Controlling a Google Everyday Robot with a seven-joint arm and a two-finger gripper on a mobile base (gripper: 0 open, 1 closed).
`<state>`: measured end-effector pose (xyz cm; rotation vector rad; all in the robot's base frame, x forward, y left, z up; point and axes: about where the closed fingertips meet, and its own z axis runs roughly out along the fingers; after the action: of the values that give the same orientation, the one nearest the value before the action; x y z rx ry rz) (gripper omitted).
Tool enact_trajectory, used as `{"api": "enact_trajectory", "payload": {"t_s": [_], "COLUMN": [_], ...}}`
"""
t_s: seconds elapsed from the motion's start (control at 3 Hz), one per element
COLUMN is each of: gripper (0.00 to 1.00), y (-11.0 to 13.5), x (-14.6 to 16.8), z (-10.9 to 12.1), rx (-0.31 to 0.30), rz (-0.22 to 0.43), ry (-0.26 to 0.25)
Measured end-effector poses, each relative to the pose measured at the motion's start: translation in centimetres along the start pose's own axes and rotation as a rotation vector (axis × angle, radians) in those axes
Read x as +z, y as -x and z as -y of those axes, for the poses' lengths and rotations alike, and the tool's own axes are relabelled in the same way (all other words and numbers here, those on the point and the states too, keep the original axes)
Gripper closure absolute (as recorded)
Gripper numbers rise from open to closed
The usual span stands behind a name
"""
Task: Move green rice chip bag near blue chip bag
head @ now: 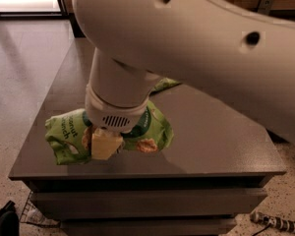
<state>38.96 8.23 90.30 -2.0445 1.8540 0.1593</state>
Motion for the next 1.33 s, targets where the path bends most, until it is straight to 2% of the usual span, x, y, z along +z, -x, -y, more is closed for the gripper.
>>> {"api": "enact_trajectory", "payload": {"t_s": [0.33, 0.67, 1.0, 1.33], "gripper": [1.00, 1.00, 1.00, 1.00], "y": [-2.1, -4.9, -6.9, -8.5], "x": [-4.0, -8.1, -11.3, -13.8], "z": [3.5, 8.3, 11.4, 13.7], "rx": [0.011, 0.032, 0.073, 0.131], "rz": [0.105, 0.222, 0.259, 0.253], "ry": [-0.029, -0.070, -0.129, -0.214]}}
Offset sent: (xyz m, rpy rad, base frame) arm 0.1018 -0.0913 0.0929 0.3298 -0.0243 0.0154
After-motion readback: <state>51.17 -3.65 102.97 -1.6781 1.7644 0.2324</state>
